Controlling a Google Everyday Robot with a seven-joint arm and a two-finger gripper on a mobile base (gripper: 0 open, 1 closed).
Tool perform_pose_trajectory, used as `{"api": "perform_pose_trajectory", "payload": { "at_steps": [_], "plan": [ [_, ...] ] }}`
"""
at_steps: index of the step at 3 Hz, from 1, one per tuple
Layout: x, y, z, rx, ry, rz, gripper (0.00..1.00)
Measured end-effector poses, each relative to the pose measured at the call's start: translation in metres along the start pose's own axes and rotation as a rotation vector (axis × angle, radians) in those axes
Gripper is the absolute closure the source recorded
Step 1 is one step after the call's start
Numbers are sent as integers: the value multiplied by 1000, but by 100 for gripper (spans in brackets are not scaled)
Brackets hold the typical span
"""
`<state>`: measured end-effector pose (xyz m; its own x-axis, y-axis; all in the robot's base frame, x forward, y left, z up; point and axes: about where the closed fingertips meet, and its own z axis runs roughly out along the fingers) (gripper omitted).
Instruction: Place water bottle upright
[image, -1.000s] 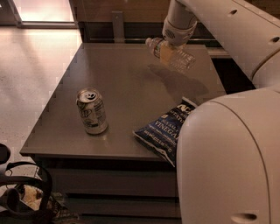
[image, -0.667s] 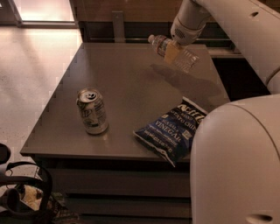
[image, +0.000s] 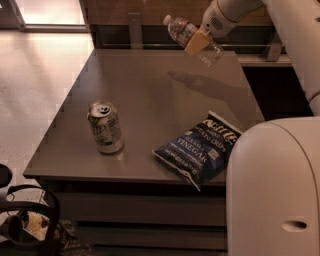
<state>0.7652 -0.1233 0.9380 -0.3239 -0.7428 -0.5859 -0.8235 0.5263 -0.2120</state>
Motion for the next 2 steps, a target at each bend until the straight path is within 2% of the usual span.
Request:
{"api": "perform_pose_trajectory", "payload": {
  "at_steps": [1,2],
  "plan": [
    [-18,-2,-16,7,-125,-66,100],
    [-11,7,-34,36,-230,-79,100]
  ]
}}
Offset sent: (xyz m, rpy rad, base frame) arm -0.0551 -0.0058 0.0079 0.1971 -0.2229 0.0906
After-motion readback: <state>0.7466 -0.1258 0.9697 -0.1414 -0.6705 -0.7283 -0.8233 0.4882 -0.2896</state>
